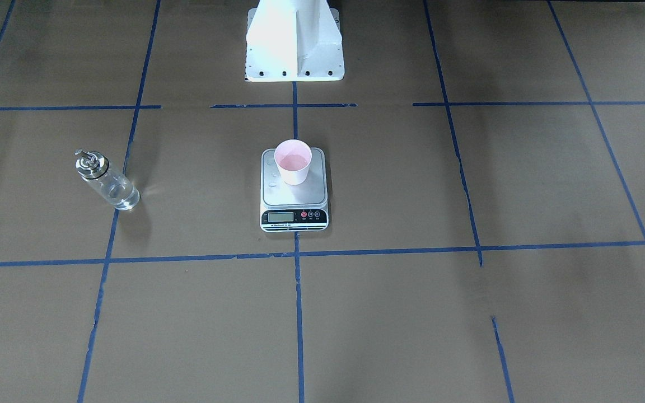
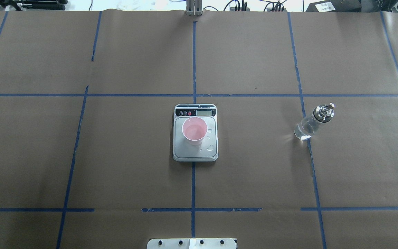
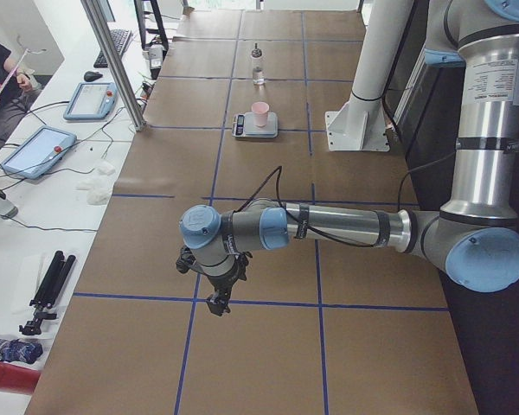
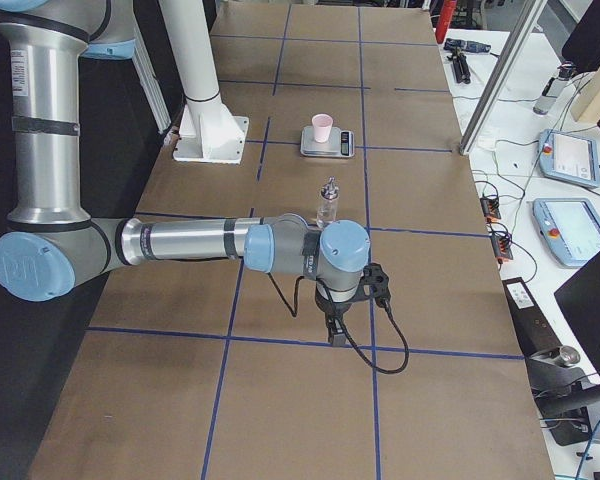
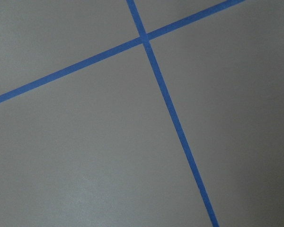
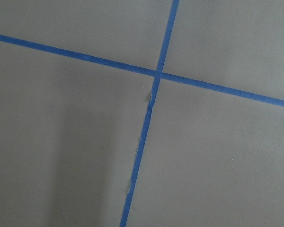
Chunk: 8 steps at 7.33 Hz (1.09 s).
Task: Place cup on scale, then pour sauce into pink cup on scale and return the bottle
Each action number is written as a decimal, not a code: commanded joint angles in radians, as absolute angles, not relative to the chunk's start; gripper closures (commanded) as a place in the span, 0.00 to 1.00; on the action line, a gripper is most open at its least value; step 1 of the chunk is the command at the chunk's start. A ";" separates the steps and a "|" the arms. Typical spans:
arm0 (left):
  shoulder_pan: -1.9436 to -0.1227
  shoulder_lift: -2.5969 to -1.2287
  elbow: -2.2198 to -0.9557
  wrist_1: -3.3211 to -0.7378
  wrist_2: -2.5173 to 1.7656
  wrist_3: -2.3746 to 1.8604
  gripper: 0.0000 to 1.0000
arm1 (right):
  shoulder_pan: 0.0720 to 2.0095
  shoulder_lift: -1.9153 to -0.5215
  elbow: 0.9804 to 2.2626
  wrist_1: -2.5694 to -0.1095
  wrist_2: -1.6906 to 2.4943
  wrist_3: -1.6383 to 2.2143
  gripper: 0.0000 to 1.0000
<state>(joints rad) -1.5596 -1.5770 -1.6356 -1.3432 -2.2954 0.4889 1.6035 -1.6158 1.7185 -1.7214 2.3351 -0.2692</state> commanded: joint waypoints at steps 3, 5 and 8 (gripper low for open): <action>-1.562 -1.578 -1.644 -1.344 -2.295 0.486 0.00 | 1.575 -1.598 1.674 -1.653 2.356 -0.249 0.00; -1.562 -1.580 -1.644 -1.357 -2.296 0.470 0.00 | 1.557 -1.598 1.587 -1.458 2.355 -0.104 0.00; -1.566 -1.580 -1.649 -1.459 -2.313 0.269 0.00 | 1.545 -1.598 1.565 -1.371 2.353 0.012 0.00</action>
